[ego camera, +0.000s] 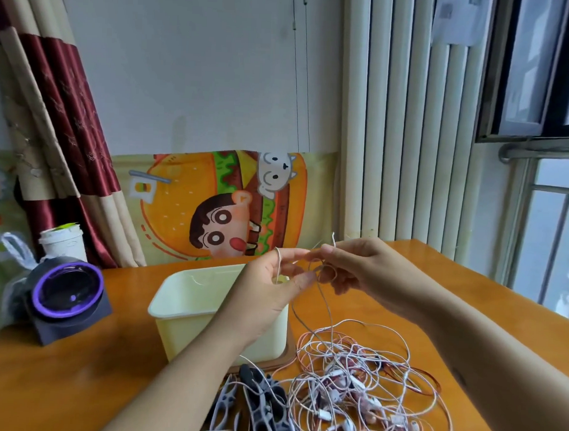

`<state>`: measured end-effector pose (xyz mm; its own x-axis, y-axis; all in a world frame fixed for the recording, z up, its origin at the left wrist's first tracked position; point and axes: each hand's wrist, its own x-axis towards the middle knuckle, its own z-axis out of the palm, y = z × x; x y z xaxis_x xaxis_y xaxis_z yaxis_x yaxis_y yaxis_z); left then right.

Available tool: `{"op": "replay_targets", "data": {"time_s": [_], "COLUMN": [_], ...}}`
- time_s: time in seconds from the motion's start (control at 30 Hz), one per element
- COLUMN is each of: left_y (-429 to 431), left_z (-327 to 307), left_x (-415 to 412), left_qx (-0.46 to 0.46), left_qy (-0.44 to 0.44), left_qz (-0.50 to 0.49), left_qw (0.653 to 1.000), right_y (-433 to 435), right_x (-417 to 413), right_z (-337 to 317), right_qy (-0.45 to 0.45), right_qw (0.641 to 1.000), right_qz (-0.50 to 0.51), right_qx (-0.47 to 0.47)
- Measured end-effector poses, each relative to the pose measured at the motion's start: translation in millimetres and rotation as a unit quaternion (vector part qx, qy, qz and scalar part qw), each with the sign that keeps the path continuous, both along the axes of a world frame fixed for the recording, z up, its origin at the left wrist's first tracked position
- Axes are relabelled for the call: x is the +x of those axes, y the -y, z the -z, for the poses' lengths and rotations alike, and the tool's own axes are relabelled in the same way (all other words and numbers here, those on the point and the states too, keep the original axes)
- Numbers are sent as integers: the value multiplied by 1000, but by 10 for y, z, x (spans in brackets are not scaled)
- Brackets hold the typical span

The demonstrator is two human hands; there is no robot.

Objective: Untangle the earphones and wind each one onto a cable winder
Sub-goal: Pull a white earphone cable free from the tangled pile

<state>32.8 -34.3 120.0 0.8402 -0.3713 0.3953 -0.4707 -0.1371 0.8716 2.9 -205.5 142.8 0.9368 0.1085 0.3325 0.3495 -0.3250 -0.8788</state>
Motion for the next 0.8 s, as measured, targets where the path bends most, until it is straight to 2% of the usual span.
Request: {"op": "replay_targets", "data": {"time_s": [0.13,0.27,0.4,0.5,0.67,0.73,0.8], "left_y": [47,44,-11,-75,-182,-244,-294], "left_z": [-212,-476,-743,-878,-779,-673,-614], "left_x": [47,112,176,186,215,267,293], "left_qx": [-38,-53,-11,48,111,128,135], "left_qy": [16,68,133,202,256,251,223], "left_qz": [-8,-25,-53,-91,-121,-128,-123], "left_qw": [999,996,990,974,953,951,957], "right_y": [15,-17,-17,-6,7,13,22], "right_x": [10,57,82,97,152,187,216], "right_z": [-160,-327,-486,-587,-548,-433,-338], "right_qy": [56,89,67,58,33,40,79], "right_qw": [998,994,997,998,983,987,985], "right_qz": [24,33,-3,19,33,64,151], "right_qx": [1,50,26,14,175,140,16]}}
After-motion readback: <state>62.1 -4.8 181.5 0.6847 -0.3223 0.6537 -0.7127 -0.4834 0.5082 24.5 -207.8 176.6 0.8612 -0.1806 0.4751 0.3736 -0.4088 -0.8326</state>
